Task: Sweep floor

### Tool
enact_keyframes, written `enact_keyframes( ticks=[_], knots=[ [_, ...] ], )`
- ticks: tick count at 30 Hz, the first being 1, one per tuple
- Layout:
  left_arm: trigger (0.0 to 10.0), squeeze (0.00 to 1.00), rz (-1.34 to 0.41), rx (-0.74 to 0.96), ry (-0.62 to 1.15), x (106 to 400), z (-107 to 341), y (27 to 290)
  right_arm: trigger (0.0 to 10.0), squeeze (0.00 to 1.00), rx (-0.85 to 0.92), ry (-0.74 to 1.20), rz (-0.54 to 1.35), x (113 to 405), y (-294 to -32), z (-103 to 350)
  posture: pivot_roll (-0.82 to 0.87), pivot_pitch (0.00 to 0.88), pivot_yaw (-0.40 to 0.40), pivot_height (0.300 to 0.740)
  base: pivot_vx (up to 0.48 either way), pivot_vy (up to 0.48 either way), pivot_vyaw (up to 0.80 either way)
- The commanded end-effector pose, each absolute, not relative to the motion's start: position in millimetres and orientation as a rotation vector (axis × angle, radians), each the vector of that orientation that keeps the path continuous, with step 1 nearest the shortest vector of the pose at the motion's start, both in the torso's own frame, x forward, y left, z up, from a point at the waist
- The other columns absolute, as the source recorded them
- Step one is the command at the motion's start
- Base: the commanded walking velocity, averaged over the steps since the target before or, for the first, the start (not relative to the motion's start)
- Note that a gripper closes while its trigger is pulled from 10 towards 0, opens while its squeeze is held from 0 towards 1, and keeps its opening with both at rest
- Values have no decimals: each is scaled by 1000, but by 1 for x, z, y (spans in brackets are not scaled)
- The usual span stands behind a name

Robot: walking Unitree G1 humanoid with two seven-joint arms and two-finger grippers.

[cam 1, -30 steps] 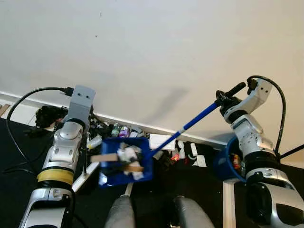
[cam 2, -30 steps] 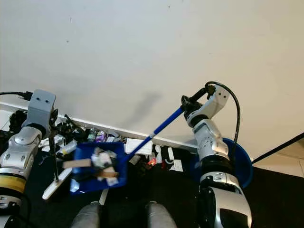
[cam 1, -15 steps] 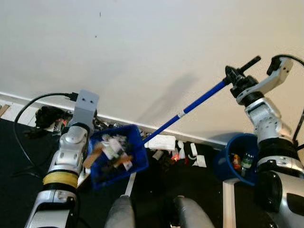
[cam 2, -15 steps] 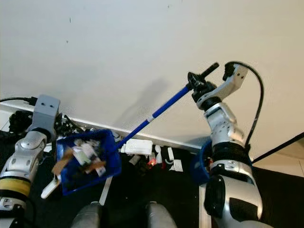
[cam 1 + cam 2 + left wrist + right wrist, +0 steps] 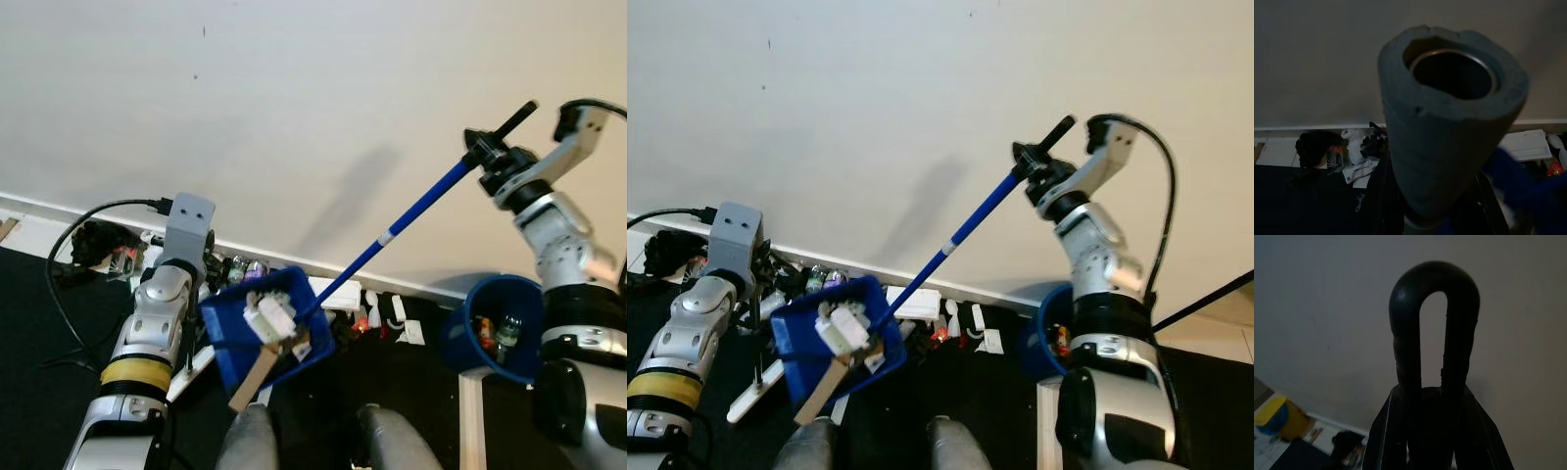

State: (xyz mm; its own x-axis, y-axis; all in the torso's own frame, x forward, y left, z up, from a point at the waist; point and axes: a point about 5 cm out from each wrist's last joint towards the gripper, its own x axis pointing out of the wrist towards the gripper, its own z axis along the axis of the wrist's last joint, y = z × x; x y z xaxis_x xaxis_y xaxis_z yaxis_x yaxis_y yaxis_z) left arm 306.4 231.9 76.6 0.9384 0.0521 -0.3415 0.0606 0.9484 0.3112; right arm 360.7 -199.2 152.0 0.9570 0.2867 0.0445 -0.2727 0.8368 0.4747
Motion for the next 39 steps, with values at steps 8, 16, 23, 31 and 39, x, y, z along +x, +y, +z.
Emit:
enact_keyframes(
  ticks=[8,16,23,31,39],
  knots=[
    [10000,0,-81,296,308,308,75,212,10000,0,593,45,249,347,-184,120,107,0,-62,740,0,0,0],
    [10000,0,-76,343,308,307,75,222,10000,0,626,46,213,329,-206,101,110,0,-48,740,0,0,0],
    [10000,0,4,401,306,309,81,244,10000,0,664,76,200,307,-231,80,111,0,-40,740,0,0,0],
    [10000,0,205,439,258,314,105,289,10000,0,611,103,125,298,-251,68,114,0,-37,740,0,0,0],
    [10000,0,208,493,293,306,103,302,10000,0,544,76,69,311,-250,78,124,0,-56,740,0,0,0]
  ],
)
